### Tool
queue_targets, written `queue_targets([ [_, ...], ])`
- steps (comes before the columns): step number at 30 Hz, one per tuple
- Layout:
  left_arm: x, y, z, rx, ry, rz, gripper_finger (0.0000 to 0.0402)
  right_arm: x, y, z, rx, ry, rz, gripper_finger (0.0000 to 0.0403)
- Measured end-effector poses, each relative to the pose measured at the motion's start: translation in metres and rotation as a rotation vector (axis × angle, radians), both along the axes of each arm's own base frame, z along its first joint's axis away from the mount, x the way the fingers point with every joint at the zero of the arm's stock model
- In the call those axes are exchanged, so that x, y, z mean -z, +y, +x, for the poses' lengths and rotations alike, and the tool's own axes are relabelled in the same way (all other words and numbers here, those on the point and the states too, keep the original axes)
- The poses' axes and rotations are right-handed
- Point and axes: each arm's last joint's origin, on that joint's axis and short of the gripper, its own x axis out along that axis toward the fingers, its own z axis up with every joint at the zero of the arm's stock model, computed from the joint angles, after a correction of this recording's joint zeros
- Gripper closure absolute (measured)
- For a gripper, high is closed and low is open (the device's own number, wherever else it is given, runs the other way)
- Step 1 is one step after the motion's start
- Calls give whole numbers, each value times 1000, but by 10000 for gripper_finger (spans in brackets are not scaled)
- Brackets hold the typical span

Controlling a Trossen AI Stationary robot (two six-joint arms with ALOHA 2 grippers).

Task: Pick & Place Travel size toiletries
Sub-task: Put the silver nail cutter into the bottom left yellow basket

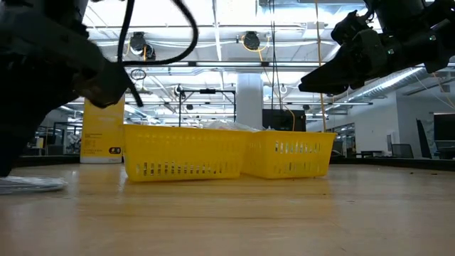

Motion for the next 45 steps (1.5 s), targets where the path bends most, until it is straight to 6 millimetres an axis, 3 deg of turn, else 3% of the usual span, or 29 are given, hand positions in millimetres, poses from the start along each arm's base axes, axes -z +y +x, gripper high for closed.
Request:
queue_targets([
  [8, -7, -2, 9, 56, -87, 15, 220, 0, 0, 0, 0, 0, 0, 161],
  [24, -6, -15, 3, 155, -128, 49, 220, 0, 0, 0, 0, 1, 0, 161],
  [35, 17, -22, 10, 233, -93, -8, 220, 0, 0, 0, -1, -4, 1, 161],
  [45, 21, -23, 4, 254, -29, -23, 220, 0, 0, 0, 0, -1, 2, 161],
])
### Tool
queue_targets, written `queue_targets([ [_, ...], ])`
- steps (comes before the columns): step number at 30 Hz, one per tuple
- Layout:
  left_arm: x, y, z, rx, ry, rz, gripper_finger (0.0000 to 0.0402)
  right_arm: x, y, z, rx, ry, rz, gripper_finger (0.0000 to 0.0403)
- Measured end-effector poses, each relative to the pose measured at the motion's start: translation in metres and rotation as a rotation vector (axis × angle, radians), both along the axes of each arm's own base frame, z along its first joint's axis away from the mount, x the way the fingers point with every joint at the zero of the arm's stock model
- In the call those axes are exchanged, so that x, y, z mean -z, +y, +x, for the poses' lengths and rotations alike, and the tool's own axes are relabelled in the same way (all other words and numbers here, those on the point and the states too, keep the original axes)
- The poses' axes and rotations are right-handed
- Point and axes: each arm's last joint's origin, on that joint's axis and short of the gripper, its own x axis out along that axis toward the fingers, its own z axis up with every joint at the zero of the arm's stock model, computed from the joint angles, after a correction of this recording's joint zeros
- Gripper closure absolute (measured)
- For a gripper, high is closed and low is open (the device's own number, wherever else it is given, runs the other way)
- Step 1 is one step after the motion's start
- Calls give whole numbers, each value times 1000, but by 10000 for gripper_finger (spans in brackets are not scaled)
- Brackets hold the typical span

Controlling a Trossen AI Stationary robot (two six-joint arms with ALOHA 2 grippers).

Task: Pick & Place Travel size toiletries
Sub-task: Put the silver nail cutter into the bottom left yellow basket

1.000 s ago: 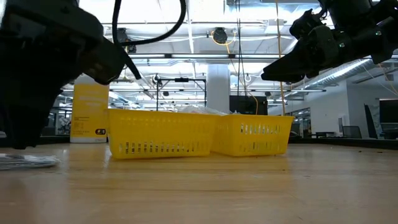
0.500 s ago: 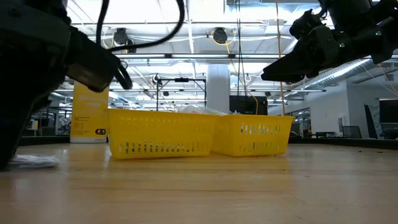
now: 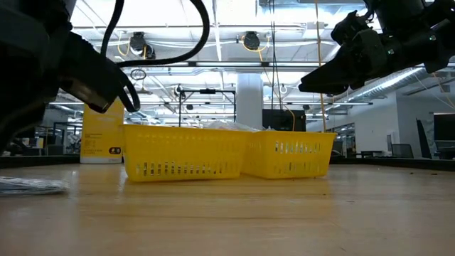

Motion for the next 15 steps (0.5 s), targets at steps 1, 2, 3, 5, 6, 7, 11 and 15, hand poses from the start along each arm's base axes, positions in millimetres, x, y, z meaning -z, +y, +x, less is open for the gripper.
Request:
queue_targets([
  [1, 0, 0, -1, 4, 7, 5, 220, 0, 0, 0, 0, 1, 0, 161],
  [2, 0, 0, -2, 6, 11, 13, 220, 0, 0, 0, 0, 2, 0, 161],
  [3, 0, 0, -2, 6, 12, 18, 220, 0, 0, 0, 0, 1, 0, 161],
  [5, 1, 0, -2, 7, 5, 31, 226, 0, 0, 0, 0, 2, -1, 161],
  [6, 1, 1, -2, 7, 1, 38, 233, 0, 0, 0, 0, 2, -1, 161],
  [7, 1, 1, -2, 7, -3, 47, 243, 0, 0, 0, 0, 2, -1, 161],
  [11, 1, 2, -2, 9, -6, 60, 303, 0, 0, 0, 0, 1, -1, 161],
  [15, 1, 2, -2, 42, -14, 55, 369, 0, 0, 0, 0, 1, -2, 161],
])
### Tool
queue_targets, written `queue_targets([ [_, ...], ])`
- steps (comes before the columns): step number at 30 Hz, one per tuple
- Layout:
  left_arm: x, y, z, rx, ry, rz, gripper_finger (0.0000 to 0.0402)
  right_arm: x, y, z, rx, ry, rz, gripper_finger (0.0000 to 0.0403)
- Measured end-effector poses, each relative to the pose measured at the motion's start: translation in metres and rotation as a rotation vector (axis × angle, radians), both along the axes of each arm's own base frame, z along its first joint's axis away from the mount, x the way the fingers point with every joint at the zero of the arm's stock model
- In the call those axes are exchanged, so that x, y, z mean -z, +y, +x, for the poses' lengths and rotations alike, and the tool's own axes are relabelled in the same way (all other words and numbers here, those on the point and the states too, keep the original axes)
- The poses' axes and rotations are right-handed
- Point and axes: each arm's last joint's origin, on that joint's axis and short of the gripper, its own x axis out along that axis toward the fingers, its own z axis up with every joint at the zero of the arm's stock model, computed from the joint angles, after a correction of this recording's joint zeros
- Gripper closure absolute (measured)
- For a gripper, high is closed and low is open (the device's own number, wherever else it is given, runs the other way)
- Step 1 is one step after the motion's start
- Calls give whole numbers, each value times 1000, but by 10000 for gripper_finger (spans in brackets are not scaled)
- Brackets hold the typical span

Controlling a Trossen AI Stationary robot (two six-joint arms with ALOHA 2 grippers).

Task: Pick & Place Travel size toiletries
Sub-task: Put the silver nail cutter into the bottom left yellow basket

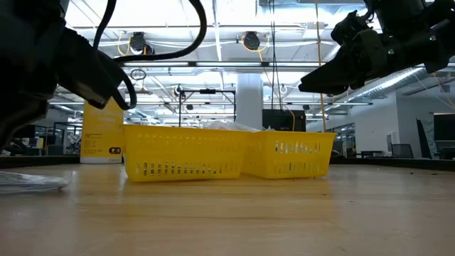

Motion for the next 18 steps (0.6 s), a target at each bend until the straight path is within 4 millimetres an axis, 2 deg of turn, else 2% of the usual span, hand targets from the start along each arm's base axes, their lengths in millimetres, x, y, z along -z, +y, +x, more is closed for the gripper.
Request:
queue_targets([
  [6, -7, -2, 3, 85, -34, -29, 366, 0, 0, 0, 0, -1, 2, 161],
  [9, -17, -4, 10, 139, -124, 16, 361, 0, 0, 0, 0, -4, 3, 161],
  [14, -58, -6, 24, 246, -357, 95, 367, -1, 0, 0, 1, -7, 3, 161],
  [18, -84, 0, 32, 310, -508, 222, 367, 0, 0, 0, 1, -5, 3, 161],
])
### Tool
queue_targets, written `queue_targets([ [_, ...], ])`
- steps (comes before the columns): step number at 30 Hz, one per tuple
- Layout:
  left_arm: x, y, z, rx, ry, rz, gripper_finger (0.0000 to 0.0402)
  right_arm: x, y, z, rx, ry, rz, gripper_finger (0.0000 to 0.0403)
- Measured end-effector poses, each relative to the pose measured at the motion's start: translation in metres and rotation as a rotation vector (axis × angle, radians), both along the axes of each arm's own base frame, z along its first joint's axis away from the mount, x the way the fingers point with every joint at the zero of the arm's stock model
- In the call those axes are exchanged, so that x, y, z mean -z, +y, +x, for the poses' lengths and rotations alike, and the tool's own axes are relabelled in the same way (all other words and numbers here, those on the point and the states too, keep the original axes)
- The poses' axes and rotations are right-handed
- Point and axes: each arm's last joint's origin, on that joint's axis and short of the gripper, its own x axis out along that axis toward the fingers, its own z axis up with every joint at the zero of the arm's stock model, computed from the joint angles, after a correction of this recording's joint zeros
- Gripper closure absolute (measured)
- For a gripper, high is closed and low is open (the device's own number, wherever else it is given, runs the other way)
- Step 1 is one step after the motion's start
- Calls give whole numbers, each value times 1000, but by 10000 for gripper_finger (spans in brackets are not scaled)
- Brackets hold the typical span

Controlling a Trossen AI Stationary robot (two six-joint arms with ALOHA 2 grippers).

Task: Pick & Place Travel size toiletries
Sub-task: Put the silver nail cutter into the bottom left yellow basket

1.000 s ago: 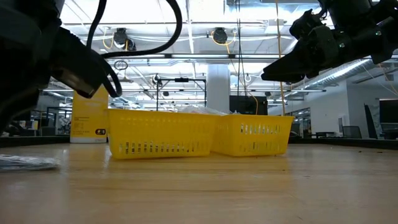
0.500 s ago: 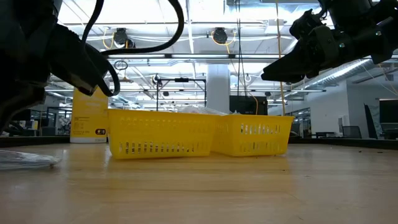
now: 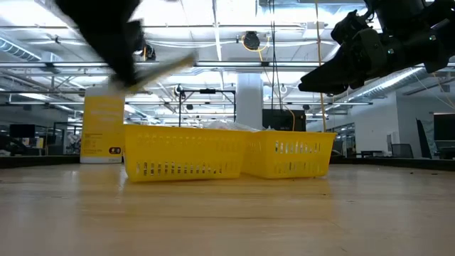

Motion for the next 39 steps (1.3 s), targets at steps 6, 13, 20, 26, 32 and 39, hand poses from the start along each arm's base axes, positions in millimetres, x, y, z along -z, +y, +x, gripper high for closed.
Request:
queue_targets([
  [6, -17, 27, 6, -27, -49, 107, 361, 0, 0, 0, 0, 5, 0, 161],
  [13, -9, 66, 15, -92, 43, 84, 365, 1, 0, 0, 0, 9, 0, 161],
  [20, 4, 89, 18, -73, 102, 0, 330, 1, 0, 0, 0, 15, -1, 161],
  [26, 5, 102, 21, -125, 107, -10, 321, 1, 0, 0, -1, 17, -6, 161],
  [32, 5, 106, 22, -136, 107, -11, 318, 2, 0, 0, -2, 18, -10, 161],
  [39, 5, 106, 21, -187, 108, -30, 255, 2, 0, 0, -2, 22, -11, 161],
])
